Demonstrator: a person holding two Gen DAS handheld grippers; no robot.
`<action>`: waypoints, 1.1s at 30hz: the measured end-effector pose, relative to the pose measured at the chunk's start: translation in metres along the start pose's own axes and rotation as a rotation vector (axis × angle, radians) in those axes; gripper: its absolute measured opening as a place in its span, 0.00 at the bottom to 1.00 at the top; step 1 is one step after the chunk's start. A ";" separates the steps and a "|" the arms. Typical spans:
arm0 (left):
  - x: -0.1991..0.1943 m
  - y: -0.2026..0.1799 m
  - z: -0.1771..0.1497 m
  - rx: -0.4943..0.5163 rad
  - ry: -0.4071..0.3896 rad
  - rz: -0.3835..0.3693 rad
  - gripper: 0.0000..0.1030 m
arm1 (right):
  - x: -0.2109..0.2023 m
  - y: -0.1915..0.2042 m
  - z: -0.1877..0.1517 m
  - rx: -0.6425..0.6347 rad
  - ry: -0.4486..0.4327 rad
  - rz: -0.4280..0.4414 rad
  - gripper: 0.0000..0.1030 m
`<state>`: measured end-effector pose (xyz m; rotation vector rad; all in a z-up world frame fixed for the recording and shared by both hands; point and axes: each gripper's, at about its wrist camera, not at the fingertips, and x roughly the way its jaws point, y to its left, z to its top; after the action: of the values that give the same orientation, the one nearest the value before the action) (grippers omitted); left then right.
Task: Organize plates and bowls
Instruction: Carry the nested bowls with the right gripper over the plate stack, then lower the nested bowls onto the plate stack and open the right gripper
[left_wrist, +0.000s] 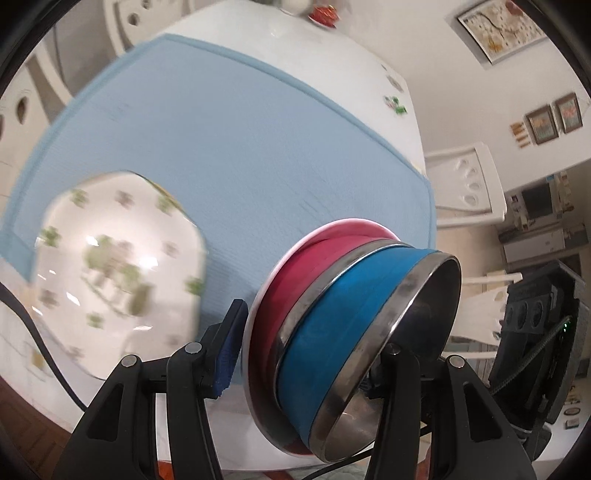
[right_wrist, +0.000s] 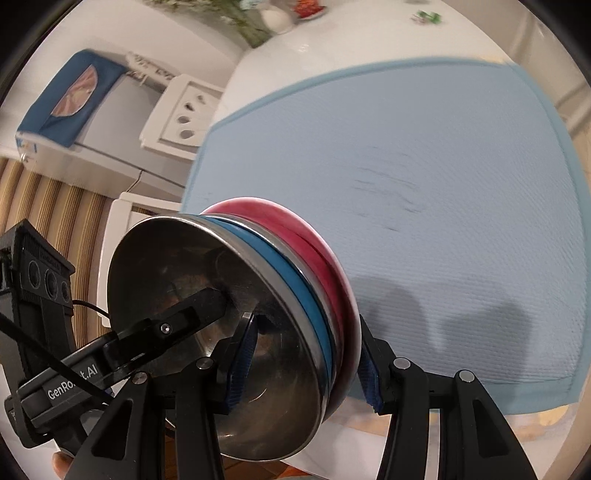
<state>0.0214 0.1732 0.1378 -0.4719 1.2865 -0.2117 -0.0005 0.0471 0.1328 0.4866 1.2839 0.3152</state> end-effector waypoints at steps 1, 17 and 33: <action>-0.007 0.009 0.004 -0.004 -0.004 0.011 0.46 | 0.004 0.012 0.001 -0.009 0.002 -0.005 0.48; -0.039 0.142 0.036 -0.081 0.032 0.014 0.47 | 0.097 0.118 -0.001 -0.051 0.107 -0.059 0.48; 0.008 0.174 0.042 -0.024 0.134 -0.060 0.46 | 0.136 0.117 -0.008 0.081 0.118 -0.176 0.48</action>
<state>0.0452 0.3332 0.0613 -0.5239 1.4076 -0.2824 0.0320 0.2144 0.0775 0.4252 1.4487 0.1465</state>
